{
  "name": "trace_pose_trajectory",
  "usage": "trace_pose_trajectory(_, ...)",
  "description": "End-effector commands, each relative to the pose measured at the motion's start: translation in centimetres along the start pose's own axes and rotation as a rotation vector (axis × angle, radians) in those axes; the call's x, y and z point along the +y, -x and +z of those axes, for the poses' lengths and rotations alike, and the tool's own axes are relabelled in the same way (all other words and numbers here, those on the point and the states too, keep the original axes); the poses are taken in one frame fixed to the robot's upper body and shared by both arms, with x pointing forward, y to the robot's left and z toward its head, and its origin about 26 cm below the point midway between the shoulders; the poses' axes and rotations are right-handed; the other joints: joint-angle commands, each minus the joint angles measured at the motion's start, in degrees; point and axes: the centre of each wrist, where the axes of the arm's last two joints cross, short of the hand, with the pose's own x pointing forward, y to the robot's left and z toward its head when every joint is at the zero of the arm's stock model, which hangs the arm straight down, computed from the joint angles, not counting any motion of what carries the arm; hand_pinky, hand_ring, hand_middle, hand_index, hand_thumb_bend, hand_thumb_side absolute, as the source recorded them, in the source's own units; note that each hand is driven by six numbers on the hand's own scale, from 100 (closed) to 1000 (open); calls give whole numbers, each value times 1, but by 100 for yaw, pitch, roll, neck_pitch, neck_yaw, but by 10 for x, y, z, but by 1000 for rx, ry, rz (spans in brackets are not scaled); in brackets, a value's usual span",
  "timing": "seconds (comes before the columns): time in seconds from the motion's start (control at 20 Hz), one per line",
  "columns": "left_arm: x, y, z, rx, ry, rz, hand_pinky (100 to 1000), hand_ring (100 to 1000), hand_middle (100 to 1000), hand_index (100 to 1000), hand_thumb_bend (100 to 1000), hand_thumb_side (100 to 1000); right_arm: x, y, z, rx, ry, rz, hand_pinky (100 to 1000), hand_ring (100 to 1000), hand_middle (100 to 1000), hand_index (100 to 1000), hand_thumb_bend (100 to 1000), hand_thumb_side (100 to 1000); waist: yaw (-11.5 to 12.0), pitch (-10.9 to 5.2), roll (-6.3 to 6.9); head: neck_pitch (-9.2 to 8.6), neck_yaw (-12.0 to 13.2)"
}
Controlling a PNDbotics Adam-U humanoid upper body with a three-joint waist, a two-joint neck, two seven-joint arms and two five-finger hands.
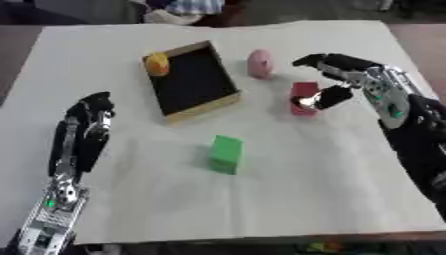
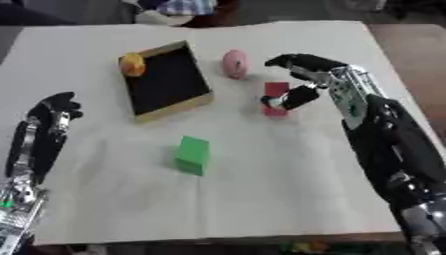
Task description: Pick up objects on the table and place them in the box.
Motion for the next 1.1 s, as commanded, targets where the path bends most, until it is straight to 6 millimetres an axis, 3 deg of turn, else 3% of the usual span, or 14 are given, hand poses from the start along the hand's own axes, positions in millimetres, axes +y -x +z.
trace_pose_trajectory(0.05,4,-4,-3,-20,-3,-5,769,642,614,796,146,812,1,7,2,30,-36,4,883,935,921,1000,319,606,8,-155,-23,-14,-4)
trace_pose_trajectory(0.45,4,-4,-3,-21,-4,-4,770,642,614,796,144,813,10,10,2,44,-90,-40,813,859,859,992,261,667,16,-159,-31,-14,-24)
trace_pose_trajectory(0.9,4,-4,-3,-22,-6,-5,769,642,613,796,142,815,8,10,3,39,-13,-83,643,626,720,916,163,605,35,-155,-39,-14,-15)
trace_pose_trajectory(1.1,4,-5,-4,-23,-8,-5,769,642,613,796,143,814,3,8,4,17,69,-115,602,577,697,904,117,583,36,-155,-41,-14,-11)
